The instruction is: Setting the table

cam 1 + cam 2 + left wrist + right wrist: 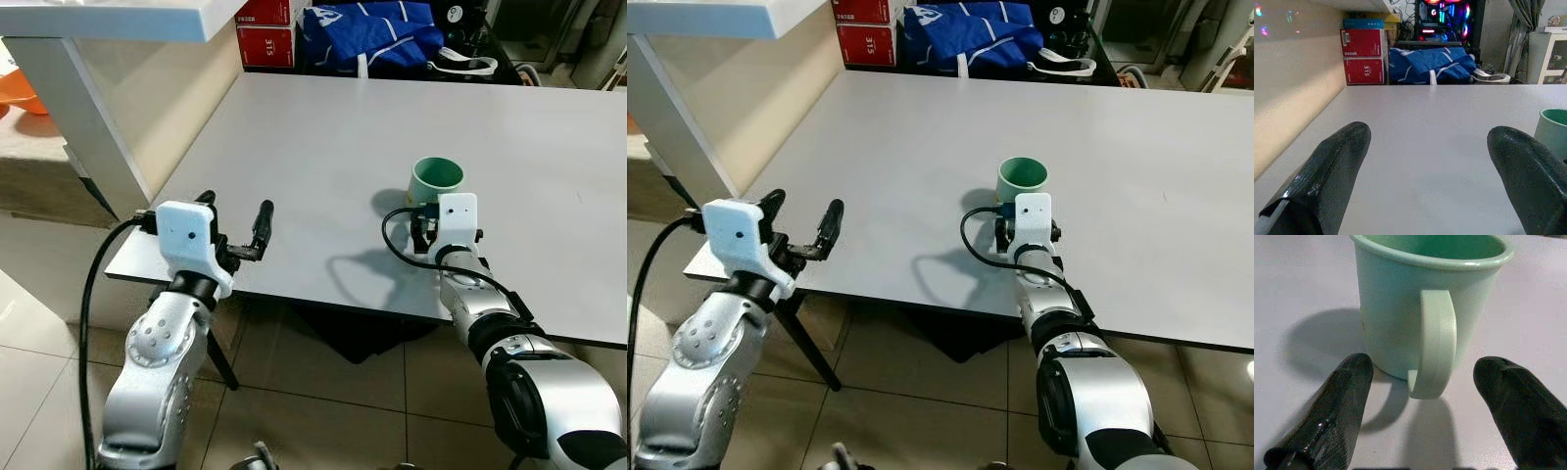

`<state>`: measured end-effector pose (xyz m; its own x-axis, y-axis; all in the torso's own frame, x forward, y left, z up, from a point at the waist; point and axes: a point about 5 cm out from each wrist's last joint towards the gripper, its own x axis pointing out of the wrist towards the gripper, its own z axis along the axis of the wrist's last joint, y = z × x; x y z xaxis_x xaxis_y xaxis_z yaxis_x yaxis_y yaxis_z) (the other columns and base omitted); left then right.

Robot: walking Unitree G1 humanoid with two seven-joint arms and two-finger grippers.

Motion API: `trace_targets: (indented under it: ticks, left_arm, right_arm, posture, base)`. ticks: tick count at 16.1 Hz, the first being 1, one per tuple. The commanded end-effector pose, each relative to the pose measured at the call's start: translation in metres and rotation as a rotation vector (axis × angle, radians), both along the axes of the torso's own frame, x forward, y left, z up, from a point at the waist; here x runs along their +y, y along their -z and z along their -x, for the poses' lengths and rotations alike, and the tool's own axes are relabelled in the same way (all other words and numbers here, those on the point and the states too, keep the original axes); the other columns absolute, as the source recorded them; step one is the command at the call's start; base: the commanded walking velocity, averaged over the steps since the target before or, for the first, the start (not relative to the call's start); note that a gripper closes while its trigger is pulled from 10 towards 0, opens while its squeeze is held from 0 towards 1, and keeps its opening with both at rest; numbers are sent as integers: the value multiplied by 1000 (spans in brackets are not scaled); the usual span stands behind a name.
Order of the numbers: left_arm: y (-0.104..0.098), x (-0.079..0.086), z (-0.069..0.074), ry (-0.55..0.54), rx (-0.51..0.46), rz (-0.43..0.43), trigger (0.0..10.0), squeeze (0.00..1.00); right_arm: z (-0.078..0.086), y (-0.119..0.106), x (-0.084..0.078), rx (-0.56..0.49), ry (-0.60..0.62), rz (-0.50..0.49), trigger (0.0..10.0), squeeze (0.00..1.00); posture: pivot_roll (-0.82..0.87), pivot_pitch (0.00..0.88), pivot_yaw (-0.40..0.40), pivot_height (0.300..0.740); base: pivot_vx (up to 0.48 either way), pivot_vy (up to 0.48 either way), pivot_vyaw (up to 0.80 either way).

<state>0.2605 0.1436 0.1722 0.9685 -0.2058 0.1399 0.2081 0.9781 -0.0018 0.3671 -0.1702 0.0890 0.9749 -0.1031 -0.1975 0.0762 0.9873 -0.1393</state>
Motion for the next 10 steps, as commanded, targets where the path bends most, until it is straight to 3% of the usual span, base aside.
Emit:
trace_targets:
  ticks: [1,5,7,9,10]
  left_arm:
    - [-1,-2,-3,13,-13,-3,10000,0]
    - [0,-6,-11,31,-18,8,10000,0]
    - [1,-10,-15,46,-18,18,10000,0]
    - [3,-11,-18,51,-15,27,10000,0]
    - [8,-9,-20,38,5,48,10000,0]
  right_arm:
    - [4,5,-4,-2,12,-8,10000,0]
    - [13,11,-20,-32,45,-1,10000,0]
    - [19,10,-31,-95,53,-5,10000,0]
    - [29,13,-32,-143,20,2,10000,0]
    - [42,16,-25,-186,-42,9,10000,0]
  posture:
    - [-36,4,55,740]
    - [-71,0,58,740]
    - [-105,0,59,740]
    - [-121,0,57,740]
    - [-132,0,54,740]
  base:
    - [0,0,0]
    - [0,0,0]
    - [0,0,0]
    - [0,0,0]
    - [0,0,0]
